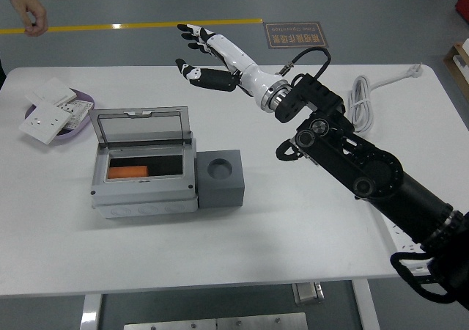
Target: Pick up the cylinder from the cube,place it in the box,flap close box
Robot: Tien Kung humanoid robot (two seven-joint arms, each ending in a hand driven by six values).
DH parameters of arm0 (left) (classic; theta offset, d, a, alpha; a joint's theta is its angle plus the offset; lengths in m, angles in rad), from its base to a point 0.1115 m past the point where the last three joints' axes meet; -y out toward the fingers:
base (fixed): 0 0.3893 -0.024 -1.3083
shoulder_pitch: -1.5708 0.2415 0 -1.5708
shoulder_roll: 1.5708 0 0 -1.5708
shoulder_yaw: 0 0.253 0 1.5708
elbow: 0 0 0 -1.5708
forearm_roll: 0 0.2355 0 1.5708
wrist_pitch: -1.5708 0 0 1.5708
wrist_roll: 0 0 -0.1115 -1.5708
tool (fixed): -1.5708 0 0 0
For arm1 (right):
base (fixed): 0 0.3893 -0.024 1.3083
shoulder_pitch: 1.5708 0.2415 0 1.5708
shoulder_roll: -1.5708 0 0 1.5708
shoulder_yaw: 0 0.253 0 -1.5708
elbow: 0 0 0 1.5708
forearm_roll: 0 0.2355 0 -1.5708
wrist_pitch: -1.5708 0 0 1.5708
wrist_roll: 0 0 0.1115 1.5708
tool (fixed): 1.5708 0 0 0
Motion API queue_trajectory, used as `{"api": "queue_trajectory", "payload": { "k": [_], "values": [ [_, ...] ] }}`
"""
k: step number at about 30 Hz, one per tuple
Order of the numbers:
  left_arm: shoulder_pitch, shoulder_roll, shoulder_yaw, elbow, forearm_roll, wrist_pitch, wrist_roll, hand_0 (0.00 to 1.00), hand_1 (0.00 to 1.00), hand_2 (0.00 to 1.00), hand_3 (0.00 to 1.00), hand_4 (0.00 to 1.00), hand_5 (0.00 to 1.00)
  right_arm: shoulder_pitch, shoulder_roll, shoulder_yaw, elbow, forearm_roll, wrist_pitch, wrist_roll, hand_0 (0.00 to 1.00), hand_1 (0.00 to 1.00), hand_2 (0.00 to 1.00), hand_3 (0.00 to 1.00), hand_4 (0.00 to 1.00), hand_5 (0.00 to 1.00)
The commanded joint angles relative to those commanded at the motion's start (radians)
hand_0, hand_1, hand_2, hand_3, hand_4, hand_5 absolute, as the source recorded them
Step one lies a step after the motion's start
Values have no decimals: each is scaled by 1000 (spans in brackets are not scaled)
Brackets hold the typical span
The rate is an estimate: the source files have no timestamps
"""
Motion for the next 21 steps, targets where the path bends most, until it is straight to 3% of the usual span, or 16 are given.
{"api": "queue_trajectory", "payload": {
  "k": [5,6,21],
  "values": [
    [2,-1,1,0,-1,1,1,923,852,854,951,2,2,-4,3,-6,-6,12,-6,1,998,937,971,964,998,788],
    [2,-1,2,0,-1,1,1,923,852,854,951,2,2,-4,3,-6,-7,13,-7,0,998,939,971,985,998,899],
    [-3,-1,1,0,1,0,1,923,852,854,951,2,2,-8,9,-12,-11,38,-19,2,998,937,966,985,998,950]
  ]
}}
